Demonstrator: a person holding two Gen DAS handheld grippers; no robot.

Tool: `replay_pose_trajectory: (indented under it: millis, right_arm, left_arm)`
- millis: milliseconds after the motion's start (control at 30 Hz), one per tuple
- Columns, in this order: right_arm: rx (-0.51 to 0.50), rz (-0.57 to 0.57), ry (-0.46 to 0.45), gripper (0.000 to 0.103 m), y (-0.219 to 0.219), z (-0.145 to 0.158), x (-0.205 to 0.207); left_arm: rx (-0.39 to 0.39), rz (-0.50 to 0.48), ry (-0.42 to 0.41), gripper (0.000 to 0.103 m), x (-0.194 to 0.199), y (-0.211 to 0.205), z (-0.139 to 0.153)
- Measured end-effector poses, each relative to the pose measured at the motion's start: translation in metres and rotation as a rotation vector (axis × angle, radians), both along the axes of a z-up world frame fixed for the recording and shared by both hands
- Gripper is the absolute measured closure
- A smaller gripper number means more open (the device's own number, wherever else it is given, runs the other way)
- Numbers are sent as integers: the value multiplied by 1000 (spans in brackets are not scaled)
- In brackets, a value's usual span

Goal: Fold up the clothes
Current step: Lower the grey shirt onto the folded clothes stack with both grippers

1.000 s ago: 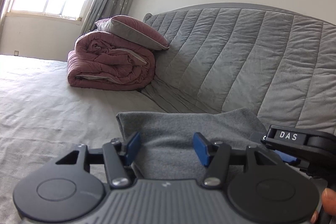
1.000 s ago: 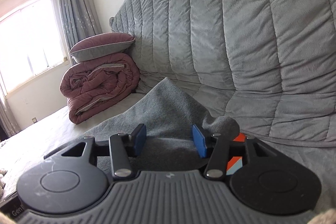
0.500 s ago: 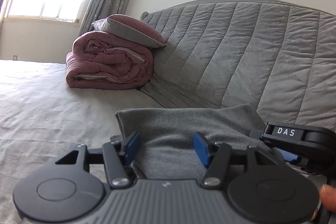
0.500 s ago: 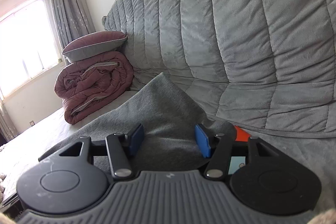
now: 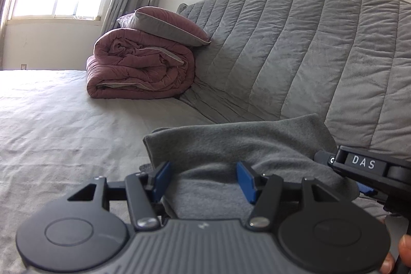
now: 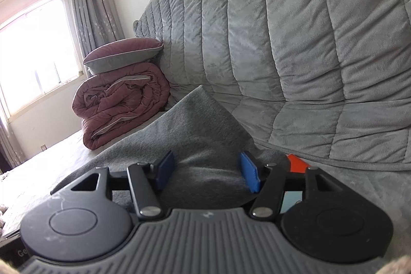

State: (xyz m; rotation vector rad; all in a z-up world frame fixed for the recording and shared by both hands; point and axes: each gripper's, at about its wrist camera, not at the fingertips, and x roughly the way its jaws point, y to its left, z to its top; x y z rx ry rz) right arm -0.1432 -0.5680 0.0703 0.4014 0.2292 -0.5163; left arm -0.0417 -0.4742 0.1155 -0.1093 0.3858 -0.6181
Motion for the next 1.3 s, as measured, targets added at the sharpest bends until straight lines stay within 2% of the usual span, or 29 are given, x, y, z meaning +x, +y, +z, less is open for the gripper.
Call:
replay_pose_trajectory:
  millis: [467, 867, 1067, 1300]
  right_arm:
    - [0, -1, -11, 41, -2, -7, -1]
    - [-54, -16, 49, 39, 7, 7, 4]
    - [-44, -5, 23, 37, 8, 17, -1]
    - [-43, -6, -27, 33, 11, 31, -15]
  left_arm:
    - [27, -5, -4, 45, -1, -4, 0]
    - [77, 1, -43, 45, -5, -7, 5]
    - [96, 11, -68, 45, -8, -10, 9]
    - [85, 11, -59, 42, -13, -10, 19]
